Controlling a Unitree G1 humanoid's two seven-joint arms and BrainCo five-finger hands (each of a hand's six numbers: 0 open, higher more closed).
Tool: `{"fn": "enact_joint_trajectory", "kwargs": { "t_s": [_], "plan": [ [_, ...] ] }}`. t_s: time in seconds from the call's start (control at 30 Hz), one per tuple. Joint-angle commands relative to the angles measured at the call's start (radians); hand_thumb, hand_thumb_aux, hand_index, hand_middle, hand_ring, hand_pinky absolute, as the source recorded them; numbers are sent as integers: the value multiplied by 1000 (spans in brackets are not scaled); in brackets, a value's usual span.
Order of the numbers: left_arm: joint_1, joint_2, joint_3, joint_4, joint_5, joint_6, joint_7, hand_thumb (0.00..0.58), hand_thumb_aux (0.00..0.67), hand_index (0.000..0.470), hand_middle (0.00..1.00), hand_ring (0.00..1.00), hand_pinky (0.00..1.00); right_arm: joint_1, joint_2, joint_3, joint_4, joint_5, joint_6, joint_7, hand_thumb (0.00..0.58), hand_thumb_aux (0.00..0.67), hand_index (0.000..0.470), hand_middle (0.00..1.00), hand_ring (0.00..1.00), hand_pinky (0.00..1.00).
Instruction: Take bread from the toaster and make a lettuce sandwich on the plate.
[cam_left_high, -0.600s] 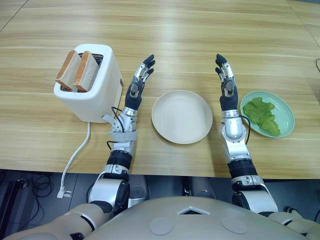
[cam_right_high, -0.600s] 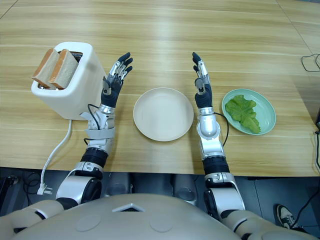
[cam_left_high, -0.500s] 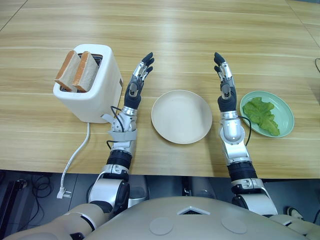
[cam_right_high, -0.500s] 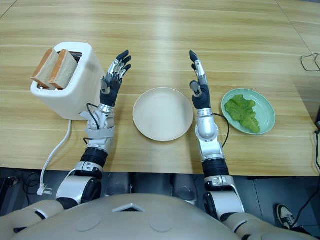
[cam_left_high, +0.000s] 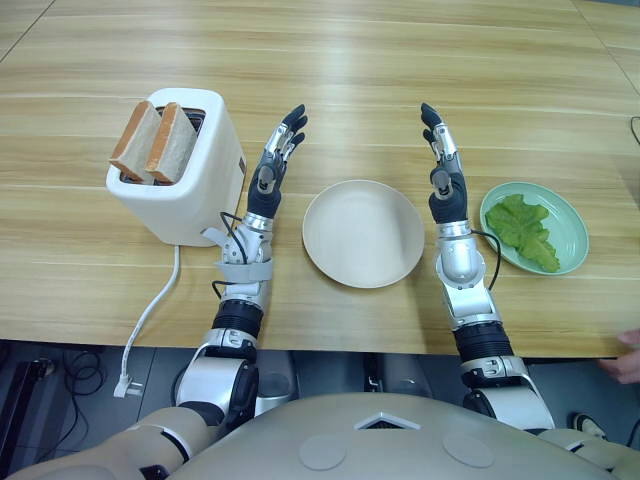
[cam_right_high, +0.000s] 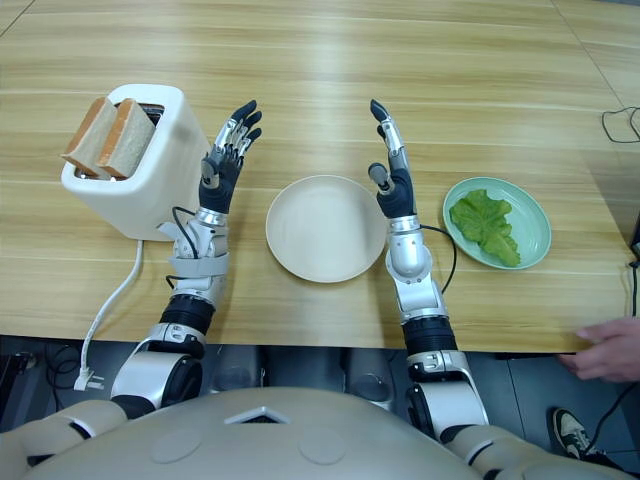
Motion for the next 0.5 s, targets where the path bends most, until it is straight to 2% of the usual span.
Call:
{"fn": "enact_joint_trajectory", "kwargs": {
  "t_s": [0.03,0.5],
  "plan": [
    [2,4,-14,-4,3,9,-12,0,0,0,0,0,0,-7,-9,-9,9,10,3,-7,0,0,0,0,0,0],
    [17,3,-24,-21,3,13,-25,0,0,0,0,0,0,3,-13,0,6,3,6,-12,0,0,0,0,0,0]
  ]
}}
